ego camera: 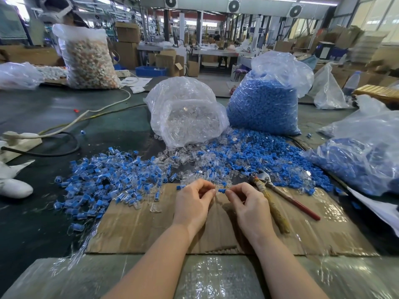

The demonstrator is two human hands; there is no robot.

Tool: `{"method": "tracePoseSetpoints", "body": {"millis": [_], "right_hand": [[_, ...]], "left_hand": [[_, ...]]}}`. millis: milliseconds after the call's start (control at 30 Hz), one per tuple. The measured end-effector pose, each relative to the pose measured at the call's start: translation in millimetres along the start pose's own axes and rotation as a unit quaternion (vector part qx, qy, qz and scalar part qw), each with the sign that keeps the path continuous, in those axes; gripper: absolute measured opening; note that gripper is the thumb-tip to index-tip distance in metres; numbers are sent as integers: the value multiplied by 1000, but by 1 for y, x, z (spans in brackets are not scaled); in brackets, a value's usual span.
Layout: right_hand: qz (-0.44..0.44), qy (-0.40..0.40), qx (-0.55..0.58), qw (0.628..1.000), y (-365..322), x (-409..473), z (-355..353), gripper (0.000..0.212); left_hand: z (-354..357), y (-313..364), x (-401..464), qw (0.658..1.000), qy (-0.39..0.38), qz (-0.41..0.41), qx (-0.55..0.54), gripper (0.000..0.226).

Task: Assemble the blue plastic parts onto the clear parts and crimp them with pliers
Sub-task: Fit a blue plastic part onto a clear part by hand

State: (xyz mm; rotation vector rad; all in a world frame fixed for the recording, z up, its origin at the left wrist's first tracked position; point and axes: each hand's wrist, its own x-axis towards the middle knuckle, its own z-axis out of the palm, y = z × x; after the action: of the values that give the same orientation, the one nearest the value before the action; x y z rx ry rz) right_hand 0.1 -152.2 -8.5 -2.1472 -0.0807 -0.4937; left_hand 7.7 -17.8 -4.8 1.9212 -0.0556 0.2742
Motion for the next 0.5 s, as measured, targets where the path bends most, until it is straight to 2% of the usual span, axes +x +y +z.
{"method": "tracePoseSetpoints", "body": {"millis": [233,500], "right_hand": [[-26,-22,-59,998,1,-2,1,9],[-52,-30,-64,996,-1,-3,1,9]], "left_hand": [[0,0,-1,1000,-18,9,-4,23],[0,-3,0,998,-48,28,-3,29]]}}
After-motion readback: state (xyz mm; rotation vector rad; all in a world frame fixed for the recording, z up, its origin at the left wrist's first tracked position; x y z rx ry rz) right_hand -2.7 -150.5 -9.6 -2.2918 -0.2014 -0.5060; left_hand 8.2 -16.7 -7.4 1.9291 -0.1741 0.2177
